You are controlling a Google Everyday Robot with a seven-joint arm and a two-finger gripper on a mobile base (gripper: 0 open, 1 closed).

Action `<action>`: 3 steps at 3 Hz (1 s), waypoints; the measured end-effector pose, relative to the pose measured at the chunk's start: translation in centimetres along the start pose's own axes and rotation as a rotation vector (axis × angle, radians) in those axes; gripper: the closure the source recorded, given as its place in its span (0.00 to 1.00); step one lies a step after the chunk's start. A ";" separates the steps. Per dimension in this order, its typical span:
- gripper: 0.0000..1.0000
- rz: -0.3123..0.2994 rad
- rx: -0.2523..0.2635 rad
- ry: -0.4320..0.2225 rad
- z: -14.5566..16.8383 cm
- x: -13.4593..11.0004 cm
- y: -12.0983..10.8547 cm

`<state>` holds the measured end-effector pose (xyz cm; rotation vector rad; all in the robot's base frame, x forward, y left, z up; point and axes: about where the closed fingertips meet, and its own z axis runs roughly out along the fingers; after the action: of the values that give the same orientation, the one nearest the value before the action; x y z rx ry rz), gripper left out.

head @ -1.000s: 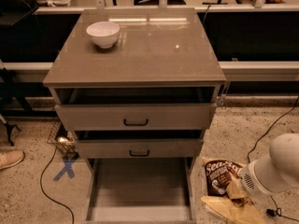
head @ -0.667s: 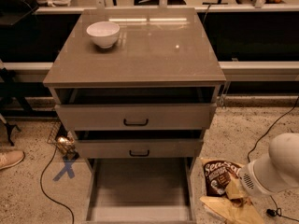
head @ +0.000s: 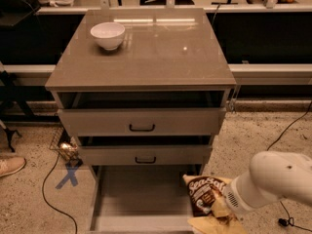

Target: Place brown chip bag into bottom drawer

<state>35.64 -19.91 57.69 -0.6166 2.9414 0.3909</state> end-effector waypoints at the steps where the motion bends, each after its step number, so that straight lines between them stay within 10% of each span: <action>1: 1.00 -0.131 -0.106 0.065 7.7 -0.1 6.4; 3: 1.00 -0.255 -0.231 0.181 17.0 -0.2 14.8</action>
Offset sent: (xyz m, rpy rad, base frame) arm -0.0723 0.2613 -0.1951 0.1767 0.2761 0.4282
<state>30.69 -2.12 44.74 -1.0960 2.9506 0.6840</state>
